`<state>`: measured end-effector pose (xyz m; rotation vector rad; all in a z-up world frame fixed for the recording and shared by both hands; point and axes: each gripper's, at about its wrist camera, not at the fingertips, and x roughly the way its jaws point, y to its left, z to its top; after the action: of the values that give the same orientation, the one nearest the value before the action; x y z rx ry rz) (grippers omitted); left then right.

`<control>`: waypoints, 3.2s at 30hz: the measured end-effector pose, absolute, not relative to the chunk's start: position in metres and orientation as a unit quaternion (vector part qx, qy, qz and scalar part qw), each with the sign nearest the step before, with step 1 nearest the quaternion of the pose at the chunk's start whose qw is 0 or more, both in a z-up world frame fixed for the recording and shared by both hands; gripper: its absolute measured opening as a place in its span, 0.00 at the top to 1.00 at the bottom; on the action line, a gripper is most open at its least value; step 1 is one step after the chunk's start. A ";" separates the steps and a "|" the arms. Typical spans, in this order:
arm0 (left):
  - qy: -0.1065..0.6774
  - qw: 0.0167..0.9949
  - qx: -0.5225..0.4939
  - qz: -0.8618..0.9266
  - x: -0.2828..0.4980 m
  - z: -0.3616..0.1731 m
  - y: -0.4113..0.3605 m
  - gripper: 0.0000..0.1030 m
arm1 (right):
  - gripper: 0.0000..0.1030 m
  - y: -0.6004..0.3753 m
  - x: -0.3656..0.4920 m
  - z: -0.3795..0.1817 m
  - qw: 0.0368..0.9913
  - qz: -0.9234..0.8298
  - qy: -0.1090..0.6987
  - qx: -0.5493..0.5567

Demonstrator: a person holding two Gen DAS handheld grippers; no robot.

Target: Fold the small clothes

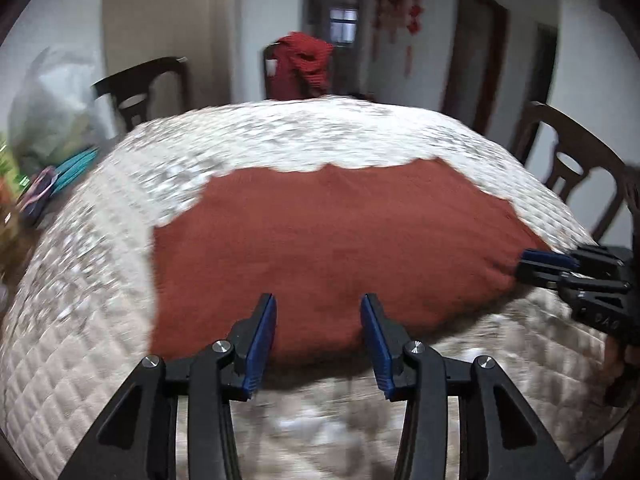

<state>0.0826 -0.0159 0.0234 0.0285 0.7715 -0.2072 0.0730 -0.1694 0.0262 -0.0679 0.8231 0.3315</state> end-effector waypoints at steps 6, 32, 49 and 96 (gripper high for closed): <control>0.394 0.914 -0.024 -0.093 0.082 0.018 0.014 0.55 | 0.83 -0.191 0.076 0.021 0.899 0.147 0.413 0.003; 0.402 0.906 -0.084 -0.102 0.080 0.007 0.036 0.55 | 0.81 -0.214 0.074 0.017 0.904 0.095 0.416 0.012; 0.396 0.916 -0.054 -0.048 0.083 0.010 0.035 0.55 | 0.80 -0.219 0.070 0.024 0.912 0.097 0.397 0.038; 0.360 0.886 -0.282 -0.082 0.074 -0.005 0.079 0.37 | 0.59 -0.261 0.077 -0.003 0.848 0.171 0.401 0.303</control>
<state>0.0740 0.0787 -0.0050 -0.5858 0.7491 -0.1700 0.0771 -0.2610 -0.0026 0.6388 0.8449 0.3607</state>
